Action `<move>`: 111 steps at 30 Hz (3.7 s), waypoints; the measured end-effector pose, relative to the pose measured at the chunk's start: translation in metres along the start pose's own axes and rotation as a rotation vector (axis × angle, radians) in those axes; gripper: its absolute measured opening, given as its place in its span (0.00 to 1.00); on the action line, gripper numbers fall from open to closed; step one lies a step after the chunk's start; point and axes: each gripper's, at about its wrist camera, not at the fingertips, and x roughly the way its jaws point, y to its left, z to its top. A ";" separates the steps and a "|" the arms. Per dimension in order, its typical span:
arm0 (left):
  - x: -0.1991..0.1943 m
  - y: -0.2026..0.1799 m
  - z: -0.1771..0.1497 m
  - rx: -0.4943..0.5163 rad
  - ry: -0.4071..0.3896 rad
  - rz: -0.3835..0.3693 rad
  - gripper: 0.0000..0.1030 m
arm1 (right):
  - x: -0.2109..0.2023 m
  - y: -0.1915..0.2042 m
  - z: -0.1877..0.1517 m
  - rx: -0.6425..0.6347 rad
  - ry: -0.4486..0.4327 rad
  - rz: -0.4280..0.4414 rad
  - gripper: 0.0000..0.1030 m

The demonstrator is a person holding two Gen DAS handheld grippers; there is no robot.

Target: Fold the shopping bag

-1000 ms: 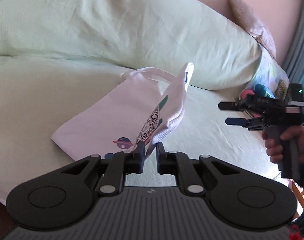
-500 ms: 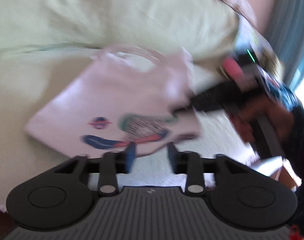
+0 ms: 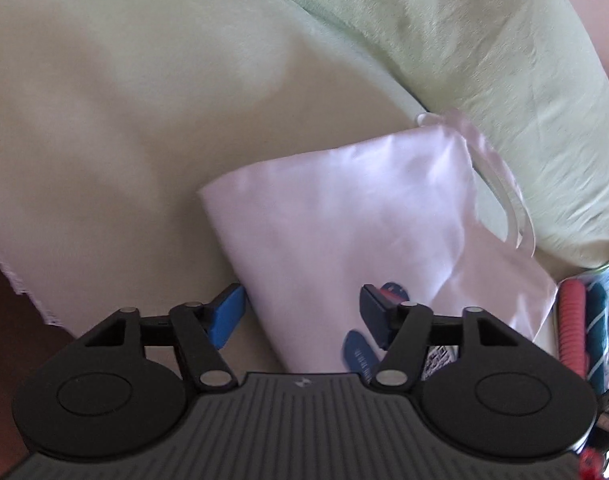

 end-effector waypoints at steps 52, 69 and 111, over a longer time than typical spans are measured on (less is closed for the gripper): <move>0.134 -0.366 0.112 1.304 -0.592 0.149 0.63 | 0.019 0.005 0.264 -0.644 -0.319 -0.264 0.02; 0.058 -0.127 0.055 0.615 0.166 0.106 0.71 | -0.089 -0.105 0.087 -0.099 0.037 -0.045 0.66; 0.003 -0.133 -0.073 0.582 0.078 0.168 0.20 | -0.110 -0.077 -0.041 0.071 -0.030 -0.155 0.11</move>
